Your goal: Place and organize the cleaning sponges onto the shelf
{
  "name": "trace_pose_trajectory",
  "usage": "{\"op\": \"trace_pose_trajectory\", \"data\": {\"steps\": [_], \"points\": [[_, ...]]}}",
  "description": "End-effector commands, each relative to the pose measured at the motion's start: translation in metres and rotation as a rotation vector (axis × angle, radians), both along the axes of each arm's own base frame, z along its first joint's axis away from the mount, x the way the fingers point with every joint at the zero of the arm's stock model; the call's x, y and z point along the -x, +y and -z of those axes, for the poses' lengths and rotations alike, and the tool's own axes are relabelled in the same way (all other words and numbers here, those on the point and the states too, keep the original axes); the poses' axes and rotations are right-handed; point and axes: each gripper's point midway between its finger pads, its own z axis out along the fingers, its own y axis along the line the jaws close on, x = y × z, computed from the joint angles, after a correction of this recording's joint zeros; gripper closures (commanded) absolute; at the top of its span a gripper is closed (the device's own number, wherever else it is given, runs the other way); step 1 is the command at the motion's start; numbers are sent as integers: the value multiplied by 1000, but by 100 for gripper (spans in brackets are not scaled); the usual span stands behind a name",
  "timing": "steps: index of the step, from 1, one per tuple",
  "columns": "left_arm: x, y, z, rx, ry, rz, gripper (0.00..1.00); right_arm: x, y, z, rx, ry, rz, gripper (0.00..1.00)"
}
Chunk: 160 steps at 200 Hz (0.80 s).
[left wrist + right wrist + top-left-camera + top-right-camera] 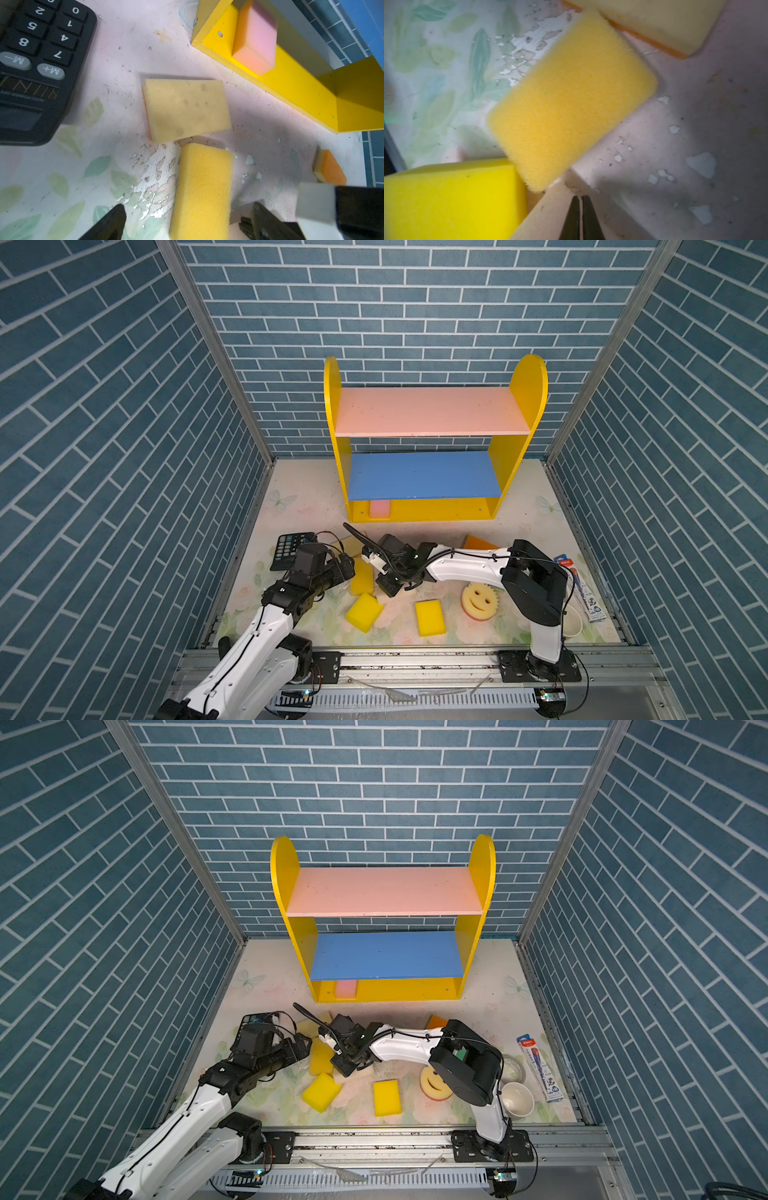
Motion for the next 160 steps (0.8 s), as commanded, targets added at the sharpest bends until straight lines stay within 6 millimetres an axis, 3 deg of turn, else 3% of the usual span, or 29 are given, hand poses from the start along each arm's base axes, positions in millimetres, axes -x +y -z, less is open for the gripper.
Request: {"op": "trace_pose_trajectory", "data": {"steps": [1,51,97,131,160], "points": [[0,4,-1,-26,2,1,5,-21,-17,5,25,-48,89,100],[-1,9,-9,-57,-15,-3,5,-57,-32,-16,-24,-92,226,100],[-2,15,-15,-71,-27,-30,5,-85,-62,-41,-85,-117,389,100],[-7,15,-20,-48,-53,-59,5,-93,-88,-47,-70,-142,491,100],[-7,16,-21,-51,-44,-67,6,-80,-81,-50,-138,-86,438,100]]}}
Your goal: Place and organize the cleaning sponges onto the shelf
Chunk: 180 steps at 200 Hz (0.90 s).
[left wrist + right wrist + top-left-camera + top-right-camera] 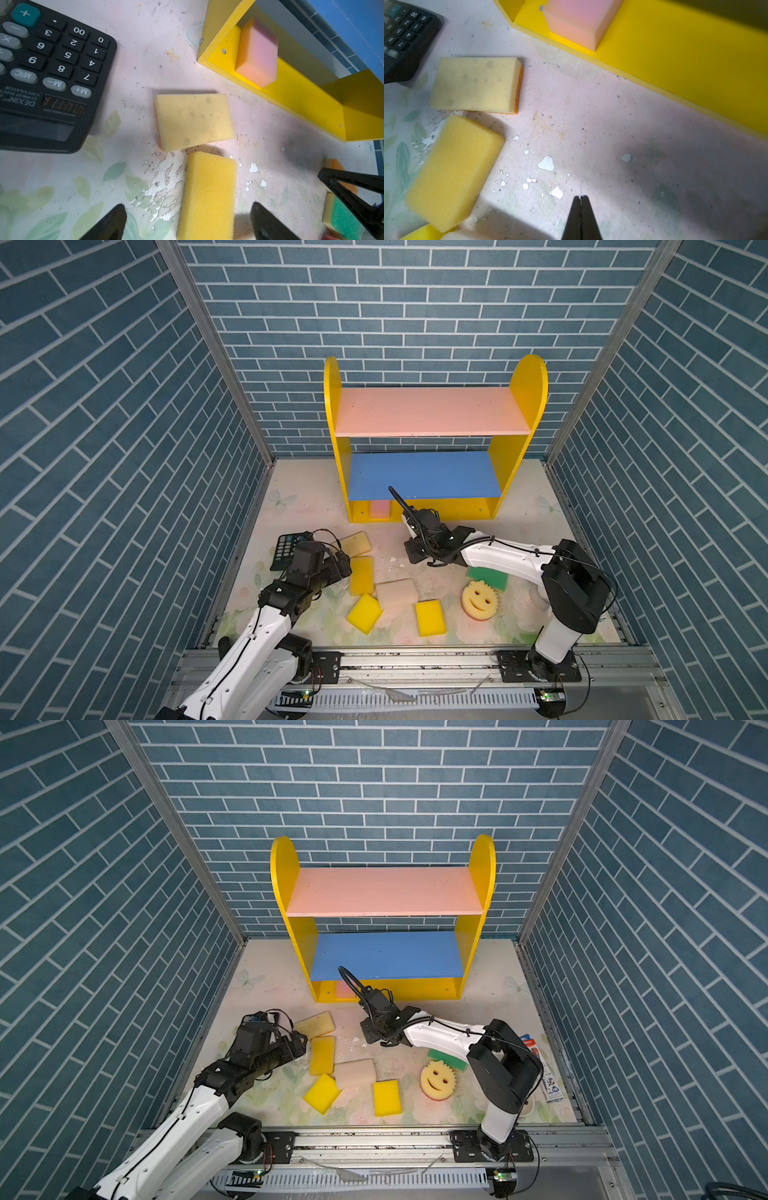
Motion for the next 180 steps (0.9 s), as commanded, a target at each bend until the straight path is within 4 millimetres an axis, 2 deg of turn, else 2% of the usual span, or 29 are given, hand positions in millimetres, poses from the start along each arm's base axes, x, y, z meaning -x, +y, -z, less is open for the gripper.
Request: {"op": "trace_pose_trajectory", "data": {"steps": [1,13,26,35,42,55,82,122,147,168,180], "points": [[-4,4,-9,-4,-15,-27,6,11,-2,-1,-53,35,-10,100],[-2,6,-7,-12,-6,-29,6,25,1,-5,-70,60,-69,100],[1,9,-4,-23,1,-37,6,39,0,-9,-43,58,-119,73],[3,11,-2,-27,6,-44,6,51,0,-12,-21,65,-158,60],[4,11,-1,-28,6,-46,5,61,1,-12,-3,74,-187,52],[4,11,1,-24,4,-50,5,81,4,-9,22,107,-243,45],[3,8,4,-4,9,-50,5,106,2,18,49,236,-245,40],[4,2,7,20,24,-28,6,115,14,36,-36,319,-204,40],[9,3,13,16,39,-24,6,122,10,55,-12,371,-188,41],[13,5,17,11,46,-26,6,125,10,62,-19,392,-182,47],[14,6,18,7,45,-30,6,125,11,63,-27,394,-183,58]]}}
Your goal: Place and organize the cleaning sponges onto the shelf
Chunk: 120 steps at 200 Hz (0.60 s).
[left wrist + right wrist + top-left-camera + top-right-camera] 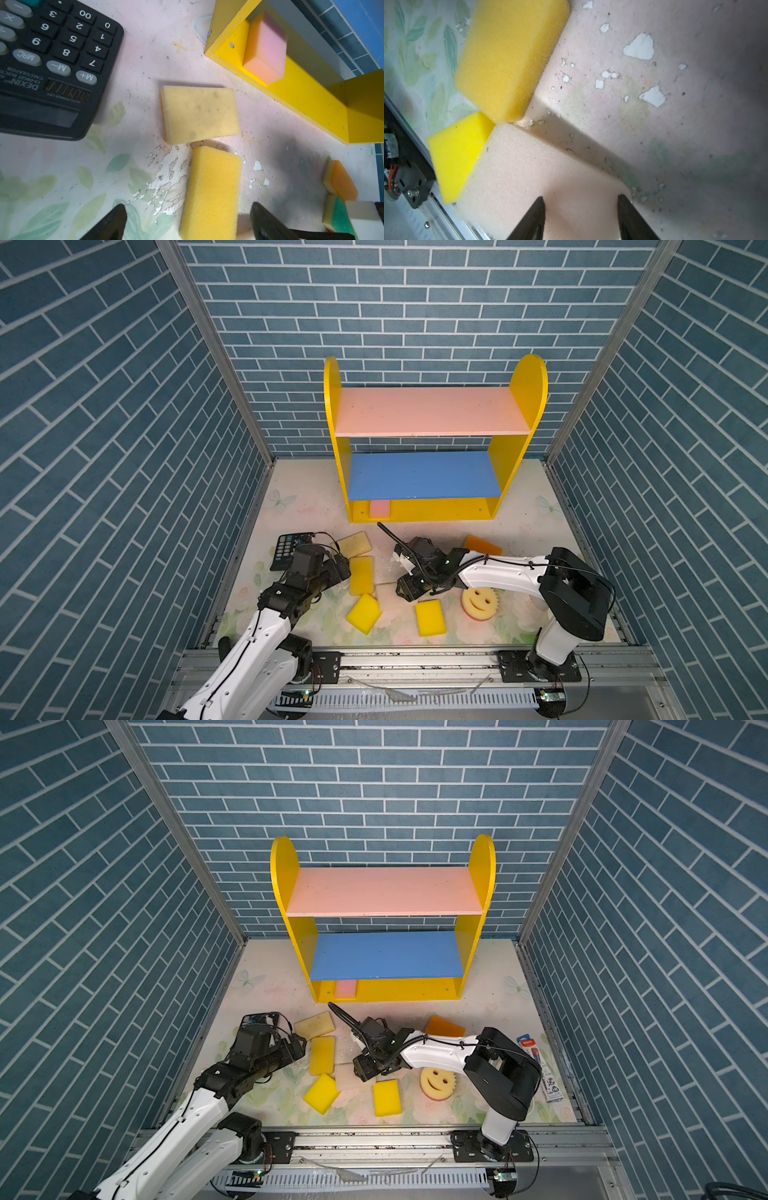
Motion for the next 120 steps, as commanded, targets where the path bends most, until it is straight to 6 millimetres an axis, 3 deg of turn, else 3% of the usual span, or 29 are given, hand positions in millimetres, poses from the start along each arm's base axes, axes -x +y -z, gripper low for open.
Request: {"op": "trace_pose_trajectory", "data": {"steps": [1,46,90,120], "points": [[5,4,8,-10,15,-10,6,11,-4,17,10,72,23,59],[-1,2,5,-7,9,-4,5,4,-1,15,0,58,54,98],[-7,-2,3,-10,12,13,5,-20,-4,-2,-40,2,119,100],[-10,-2,-2,-12,-4,13,5,-53,-10,-26,-114,-53,229,100]]}}
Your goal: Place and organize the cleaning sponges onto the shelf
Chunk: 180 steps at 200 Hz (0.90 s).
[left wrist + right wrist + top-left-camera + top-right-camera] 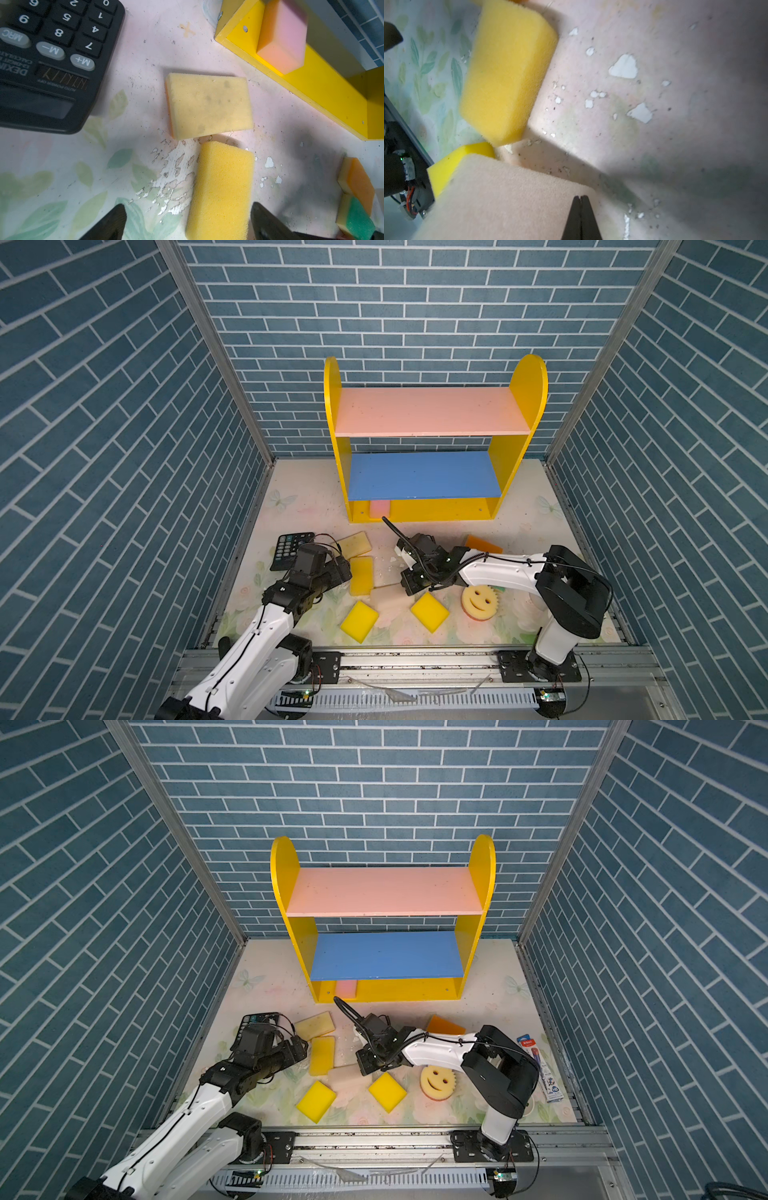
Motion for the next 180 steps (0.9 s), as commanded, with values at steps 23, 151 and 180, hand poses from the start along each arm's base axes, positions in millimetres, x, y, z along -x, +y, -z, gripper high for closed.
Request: {"op": "trace_pose_trajectory", "data": {"steps": [23,151,180], "points": [[-12,-1,-18,6,-60,0,5,-54,-20,-38,-106,-123,233,100],[-10,2,-13,-10,-55,-1,4,13,-1,-8,108,-54,-116,46],[-11,-1,-10,4,-41,6,5,19,-2,14,150,-14,-108,45]]}}
